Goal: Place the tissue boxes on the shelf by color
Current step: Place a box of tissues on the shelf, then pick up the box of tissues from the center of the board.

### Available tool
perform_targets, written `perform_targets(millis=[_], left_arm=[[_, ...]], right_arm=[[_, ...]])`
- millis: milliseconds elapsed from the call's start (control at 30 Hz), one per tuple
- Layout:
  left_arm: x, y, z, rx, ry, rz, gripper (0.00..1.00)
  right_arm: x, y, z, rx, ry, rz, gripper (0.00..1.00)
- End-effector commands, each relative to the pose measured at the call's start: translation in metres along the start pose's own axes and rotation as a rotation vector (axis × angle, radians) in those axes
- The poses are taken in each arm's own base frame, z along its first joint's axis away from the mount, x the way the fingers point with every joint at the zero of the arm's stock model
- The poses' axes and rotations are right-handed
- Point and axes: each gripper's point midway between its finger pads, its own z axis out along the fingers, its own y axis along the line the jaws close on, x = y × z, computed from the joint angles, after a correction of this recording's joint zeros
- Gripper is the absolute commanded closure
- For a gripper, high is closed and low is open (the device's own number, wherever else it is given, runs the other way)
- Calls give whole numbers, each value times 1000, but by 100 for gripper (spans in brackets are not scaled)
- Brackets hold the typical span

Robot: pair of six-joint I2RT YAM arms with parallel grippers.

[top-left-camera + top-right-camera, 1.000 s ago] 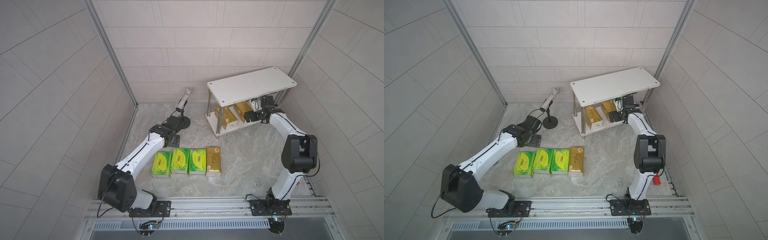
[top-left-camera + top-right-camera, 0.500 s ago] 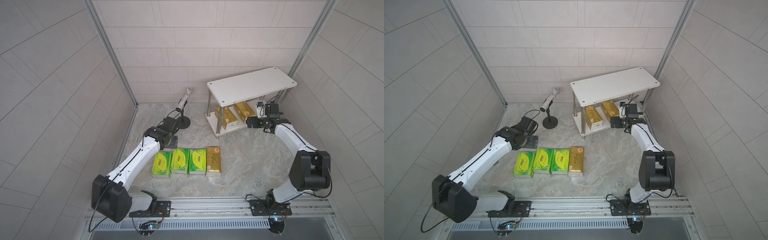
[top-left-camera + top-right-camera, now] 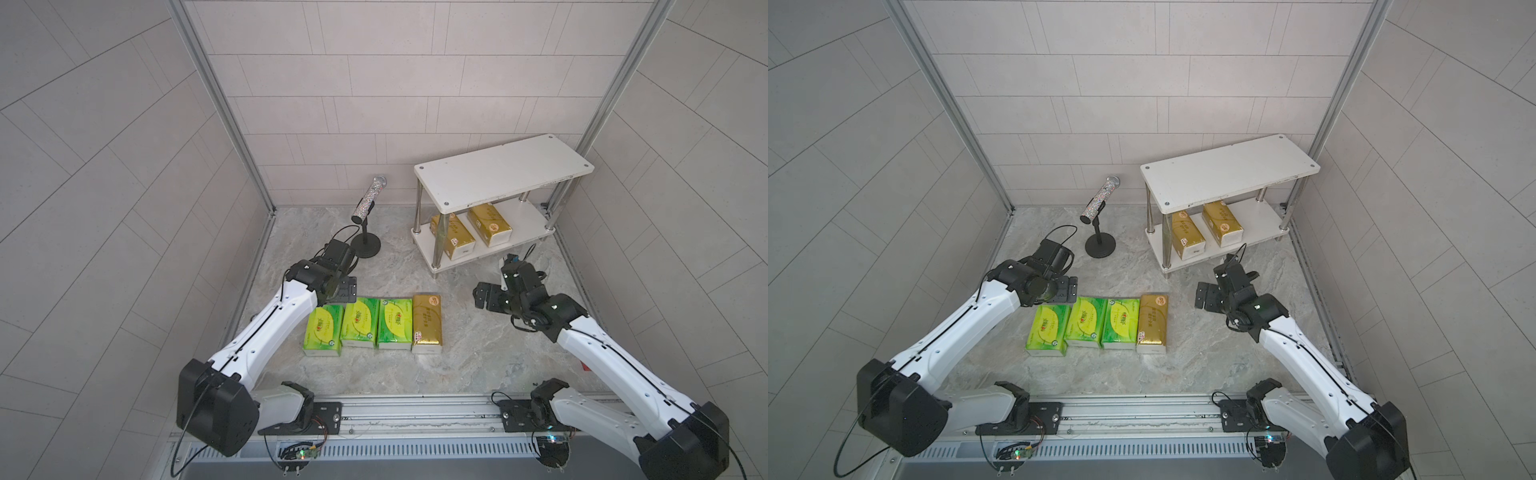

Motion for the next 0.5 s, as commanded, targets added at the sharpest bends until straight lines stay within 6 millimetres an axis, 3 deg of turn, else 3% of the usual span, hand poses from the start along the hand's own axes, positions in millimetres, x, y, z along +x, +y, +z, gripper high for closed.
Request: perform_targets(millis=[0, 167, 467], left_arm=[[0, 14, -5, -49, -26, -25, 0], [0, 20, -4, -85, -31, -22, 0], [2, 19, -4, -86, -13, -26, 0]], right_arm=[[27, -8, 2, 89, 5, 75, 0], [51, 32, 10, 15, 22, 14, 0], [58, 103, 25, -70, 20, -59, 0]])
